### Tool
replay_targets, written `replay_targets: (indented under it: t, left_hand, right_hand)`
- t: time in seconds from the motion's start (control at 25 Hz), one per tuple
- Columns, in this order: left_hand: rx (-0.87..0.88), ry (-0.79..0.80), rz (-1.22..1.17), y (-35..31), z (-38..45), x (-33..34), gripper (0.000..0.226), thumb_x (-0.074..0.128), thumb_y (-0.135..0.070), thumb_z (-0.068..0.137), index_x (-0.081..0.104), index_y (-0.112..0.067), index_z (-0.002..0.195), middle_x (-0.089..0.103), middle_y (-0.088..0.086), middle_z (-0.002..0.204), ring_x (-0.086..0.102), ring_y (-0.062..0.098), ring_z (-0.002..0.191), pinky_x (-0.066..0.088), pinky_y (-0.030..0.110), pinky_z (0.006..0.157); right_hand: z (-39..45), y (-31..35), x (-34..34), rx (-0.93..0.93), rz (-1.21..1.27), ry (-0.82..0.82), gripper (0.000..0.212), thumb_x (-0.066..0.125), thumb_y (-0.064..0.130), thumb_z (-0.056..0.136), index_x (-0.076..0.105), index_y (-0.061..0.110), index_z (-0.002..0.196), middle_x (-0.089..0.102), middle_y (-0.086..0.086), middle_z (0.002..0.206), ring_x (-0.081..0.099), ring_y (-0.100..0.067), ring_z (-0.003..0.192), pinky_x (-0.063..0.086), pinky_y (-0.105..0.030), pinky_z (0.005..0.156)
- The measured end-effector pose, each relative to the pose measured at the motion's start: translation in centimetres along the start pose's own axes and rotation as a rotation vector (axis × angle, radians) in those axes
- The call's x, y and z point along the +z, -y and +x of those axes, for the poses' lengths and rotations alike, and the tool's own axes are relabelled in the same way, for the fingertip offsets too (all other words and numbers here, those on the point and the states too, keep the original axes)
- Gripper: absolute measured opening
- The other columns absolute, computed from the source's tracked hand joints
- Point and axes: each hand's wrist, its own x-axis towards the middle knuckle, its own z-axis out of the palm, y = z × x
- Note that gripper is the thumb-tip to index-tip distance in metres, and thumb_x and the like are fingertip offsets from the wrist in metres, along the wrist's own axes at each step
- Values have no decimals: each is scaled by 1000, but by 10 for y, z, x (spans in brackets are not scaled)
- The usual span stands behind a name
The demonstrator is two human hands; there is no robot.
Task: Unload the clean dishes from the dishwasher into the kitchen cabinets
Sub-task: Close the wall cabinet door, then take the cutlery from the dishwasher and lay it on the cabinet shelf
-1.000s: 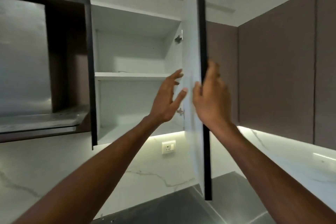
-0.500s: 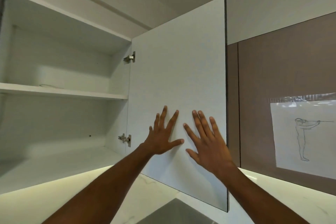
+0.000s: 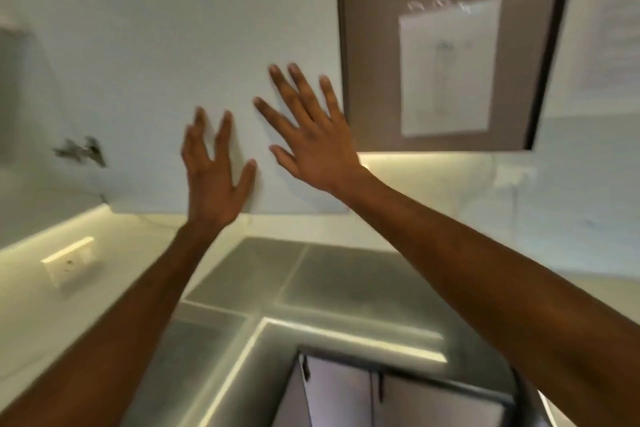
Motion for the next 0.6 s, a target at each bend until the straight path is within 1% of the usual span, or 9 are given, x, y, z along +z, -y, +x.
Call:
replay_targets:
  t: [0.08, 0.16, 0.24, 0.28, 0.36, 0.4, 0.48, 0.52, 0.6]
  left_hand:
    - [47, 44, -24, -14, -39, 13, 80, 54, -50, 100, 15, -25, 165, -3, 14, 173, 2, 36, 160, 7, 50, 129]
    - [89, 94, -64, -38, -86, 31, 78, 56, -46, 99, 21, -21, 164, 1, 14, 173, 7, 36, 159, 11, 49, 129]
    - [102, 182, -144, -68, -151, 57, 73, 58, -38, 97, 31, -18, 161, 7, 13, 173, 12, 35, 158, 16, 50, 127]
    - [96, 243, -203, -84, -189, 70, 69, 58, -35, 97, 35, -17, 159, 9, 11, 173, 15, 34, 158, 20, 50, 126]
    - [16, 409, -331, -112, -265, 93, 68, 63, -32, 95, 40, -18, 157, 15, 8, 172, 25, 32, 154, 30, 50, 122]
    - [-40, 517, -391, -129, -304, 103, 71, 69, -30, 92, 40, -19, 156, 19, 8, 171, 29, 32, 152, 35, 50, 119]
    - [-112, 737, -458, -166, -375, 119, 80, 79, -26, 87, 39, -17, 156, 26, 10, 168, 35, 34, 149, 43, 54, 114]
    - [-114, 841, -475, -186, -405, 124, 83, 79, -26, 87, 37, -16, 157, 26, 11, 168, 35, 34, 149, 44, 55, 113]
    - [-59, 1026, -494, -231, -453, 129, 87, 76, -29, 90, 28, -18, 161, 20, 9, 170, 28, 32, 154, 41, 55, 117]
  right_hand:
    - [-44, 18, 8, 12, -15, 49, 70, 41, 54, 102, 27, 27, 165, 14, -15, 173, 8, -38, 161, 8, -65, 123]
    - [-97, 32, 17, 44, -23, 124, 68, 48, 45, 101, 31, 27, 164, 14, -14, 173, 7, -37, 161, 8, -68, 122]
    - [-166, 46, 21, 155, 24, 191, 71, 56, 31, 96, 33, 28, 163, 13, -13, 174, 5, -37, 161, 9, -69, 122]
    - [-208, 54, 20, 232, 39, 266, 73, 59, 31, 94, 33, 29, 163, 10, -12, 175, 3, -37, 162, 10, -70, 122]
    - [-303, 73, 14, 459, 93, 482, 75, 65, 39, 91, 35, 31, 160, 2, -10, 175, 2, -34, 162, 13, -68, 124]
    - [-361, 83, 7, 594, 113, 599, 73, 67, 40, 90, 38, 31, 156, 2, -10, 175, 5, -33, 162, 16, -66, 124]
    - [-476, 98, -21, 842, 125, 834, 69, 69, 39, 86, 42, 30, 149, 6, -14, 174, 14, -37, 159, 26, -67, 121]
    - [-527, 103, -41, 950, 120, 953, 71, 71, 42, 86, 42, 29, 149, 8, -16, 173, 18, -40, 158, 28, -68, 118]
    - [-610, 109, -82, 1131, 115, 1158, 75, 68, 49, 89, 36, 30, 154, 9, -19, 172, 18, -44, 157, 24, -68, 120]
